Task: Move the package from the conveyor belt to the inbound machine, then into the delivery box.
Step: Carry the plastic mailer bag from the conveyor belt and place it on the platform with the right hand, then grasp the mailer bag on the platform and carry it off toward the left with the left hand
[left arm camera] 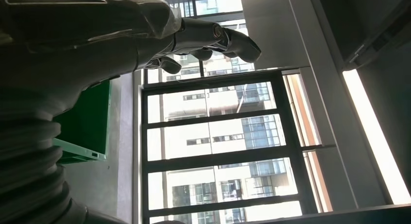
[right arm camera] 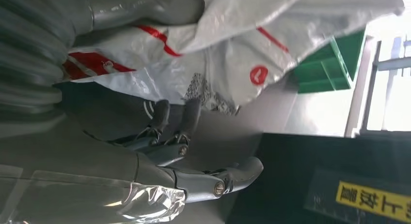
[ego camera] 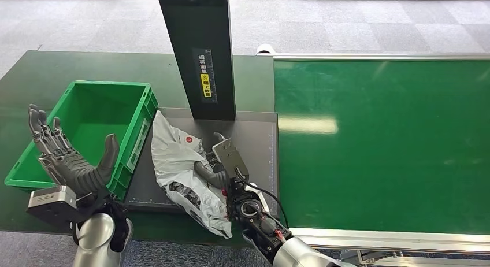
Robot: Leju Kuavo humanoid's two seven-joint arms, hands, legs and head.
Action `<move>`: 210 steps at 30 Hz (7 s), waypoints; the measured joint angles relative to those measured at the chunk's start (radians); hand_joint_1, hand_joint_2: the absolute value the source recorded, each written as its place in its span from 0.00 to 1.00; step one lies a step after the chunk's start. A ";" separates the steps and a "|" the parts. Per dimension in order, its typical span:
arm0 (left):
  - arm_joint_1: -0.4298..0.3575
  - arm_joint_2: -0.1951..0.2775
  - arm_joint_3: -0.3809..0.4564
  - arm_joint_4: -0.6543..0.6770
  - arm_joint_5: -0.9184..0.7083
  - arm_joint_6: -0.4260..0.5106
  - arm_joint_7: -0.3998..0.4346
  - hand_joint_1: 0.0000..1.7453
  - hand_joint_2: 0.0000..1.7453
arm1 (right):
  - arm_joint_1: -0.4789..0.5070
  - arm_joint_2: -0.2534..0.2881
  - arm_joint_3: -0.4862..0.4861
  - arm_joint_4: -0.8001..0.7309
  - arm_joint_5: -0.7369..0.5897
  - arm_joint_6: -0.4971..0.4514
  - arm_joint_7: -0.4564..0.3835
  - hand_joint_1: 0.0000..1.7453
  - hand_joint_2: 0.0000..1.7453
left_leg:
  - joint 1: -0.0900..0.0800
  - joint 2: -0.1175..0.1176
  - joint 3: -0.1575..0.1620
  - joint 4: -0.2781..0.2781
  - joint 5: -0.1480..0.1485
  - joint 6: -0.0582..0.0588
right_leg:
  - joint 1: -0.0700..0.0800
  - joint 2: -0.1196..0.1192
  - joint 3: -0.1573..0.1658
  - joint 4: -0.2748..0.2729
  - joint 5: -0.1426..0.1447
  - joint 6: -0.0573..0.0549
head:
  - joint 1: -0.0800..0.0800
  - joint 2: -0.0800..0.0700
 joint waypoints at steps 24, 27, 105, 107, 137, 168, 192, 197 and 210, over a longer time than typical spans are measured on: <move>0.002 -0.002 0.010 0.001 0.000 0.000 0.000 0.00 1.00 | -0.017 -0.001 0.000 0.035 0.002 -0.014 -0.006 0.00 1.00 | 0.000 0.000 0.000 0.000 0.000 0.000 | 0.000 0.000 0.000 0.000 0.000 0.000 | 0.000 0.000; 0.003 -0.002 0.011 0.001 0.000 0.000 0.000 0.00 1.00 | -0.017 -0.001 0.000 0.036 0.002 -0.014 -0.006 0.00 1.00 | 0.000 0.000 0.000 0.000 0.000 0.000 | 0.000 0.000 0.000 0.000 0.000 0.000 | 0.000 0.000; -0.448 -0.101 -0.116 1.122 -0.797 -0.192 0.023 1.00 1.00 | 0.547 -0.003 -0.852 -1.310 0.201 0.545 -0.397 0.00 1.00 | -0.003 -0.007 -0.004 0.003 0.003 0.004 | -0.003 -0.009 0.000 -0.001 0.002 0.005 | 0.009 0.000; -0.444 -0.103 -0.105 1.111 -0.781 -0.187 0.007 1.00 1.00 | 0.548 -0.003 -0.853 -1.310 0.201 0.543 -0.397 0.00 1.00 | -0.003 -0.007 -0.004 0.003 0.003 0.004 | -0.003 -0.009 -0.001 -0.001 0.002 0.005 | 0.009 0.000; -0.283 0.170 -0.063 0.629 -0.806 -0.483 0.232 0.00 1.00 | 0.601 -0.003 -0.922 -1.344 0.191 0.558 -0.397 0.00 1.00 | -0.002 -0.003 -0.005 0.003 0.003 0.003 | -0.003 -0.005 -0.003 0.000 0.002 0.005 | 0.009 0.000; -0.499 0.173 -0.064 1.024 -0.940 -0.617 0.227 0.55 1.00 | 0.594 -0.003 -0.940 -1.340 0.198 0.545 -0.397 0.00 1.00 | -0.003 -0.006 0.009 0.002 0.004 0.003 | -0.003 -0.007 0.013 -0.001 0.002 0.004 | 0.009 0.000; -0.432 0.049 -0.089 0.991 -0.731 -0.300 0.025 1.00 1.00 | 0.563 0.000 -0.931 -1.298 0.190 0.528 -0.397 0.00 1.00 | -0.003 -0.009 0.000 0.002 0.005 0.004 | -0.003 -0.009 0.003 0.000 0.003 0.005 | 0.009 0.000; -0.307 0.087 -0.155 0.623 -0.411 0.005 0.001 1.00 1.00 | 0.568 0.000 -0.929 -1.296 0.184 0.513 -0.397 0.00 1.00 | -0.003 -0.006 -0.003 0.002 0.004 0.003 | -0.003 -0.007 -0.001 0.000 0.002 0.005 | 0.009 0.000; -0.178 0.151 -0.203 0.212 -0.332 0.071 0.000 1.00 1.00 | 0.572 0.001 -0.926 -1.296 0.180 0.513 -0.397 0.00 1.00 | -0.003 -0.004 -0.004 0.002 0.003 0.003 | -0.003 -0.004 -0.001 0.000 0.002 0.005 | 0.009 0.000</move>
